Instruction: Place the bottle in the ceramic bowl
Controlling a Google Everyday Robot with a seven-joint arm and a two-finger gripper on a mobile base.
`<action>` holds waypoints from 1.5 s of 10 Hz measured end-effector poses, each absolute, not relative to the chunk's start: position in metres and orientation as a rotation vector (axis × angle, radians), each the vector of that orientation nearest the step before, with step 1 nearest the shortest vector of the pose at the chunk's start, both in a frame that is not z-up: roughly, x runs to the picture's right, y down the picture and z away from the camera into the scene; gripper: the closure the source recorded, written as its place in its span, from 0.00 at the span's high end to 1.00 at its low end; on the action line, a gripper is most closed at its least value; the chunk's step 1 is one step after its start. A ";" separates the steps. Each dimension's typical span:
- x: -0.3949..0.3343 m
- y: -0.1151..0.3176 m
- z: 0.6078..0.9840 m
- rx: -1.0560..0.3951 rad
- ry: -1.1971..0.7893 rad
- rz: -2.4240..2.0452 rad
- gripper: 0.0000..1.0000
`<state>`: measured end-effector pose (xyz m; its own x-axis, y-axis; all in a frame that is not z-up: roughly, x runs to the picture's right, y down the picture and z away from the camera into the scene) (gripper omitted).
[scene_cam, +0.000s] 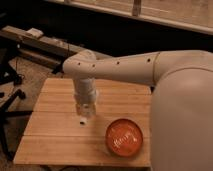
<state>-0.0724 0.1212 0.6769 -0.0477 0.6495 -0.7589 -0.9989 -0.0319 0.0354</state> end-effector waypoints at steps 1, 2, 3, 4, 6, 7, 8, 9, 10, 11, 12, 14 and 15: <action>-0.053 0.136 0.661 -0.656 0.734 1.547 0.00; -0.032 0.150 0.646 -0.644 0.780 1.596 0.00; -0.015 0.160 0.635 -0.633 0.813 1.643 0.00; -0.001 0.168 0.626 -0.622 0.847 1.691 0.00; 0.011 0.173 0.621 -0.616 0.866 1.734 0.00; 0.009 0.173 0.622 -0.617 0.864 1.730 0.00; 0.009 0.173 0.621 -0.616 0.865 1.730 0.00; 0.010 0.173 0.621 -0.616 0.865 1.732 0.00; 0.011 0.173 0.622 -0.616 0.867 1.733 0.00; 0.010 0.173 0.624 -0.617 0.869 1.729 0.00; 0.008 0.174 0.630 -0.626 0.879 1.727 0.00; 0.005 0.182 0.648 -0.650 0.896 1.719 0.00; 0.005 0.187 0.656 -0.663 0.908 1.720 0.00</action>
<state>0.0046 0.1872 0.6558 -0.3129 0.5317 -0.7870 -0.9498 -0.1794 0.2564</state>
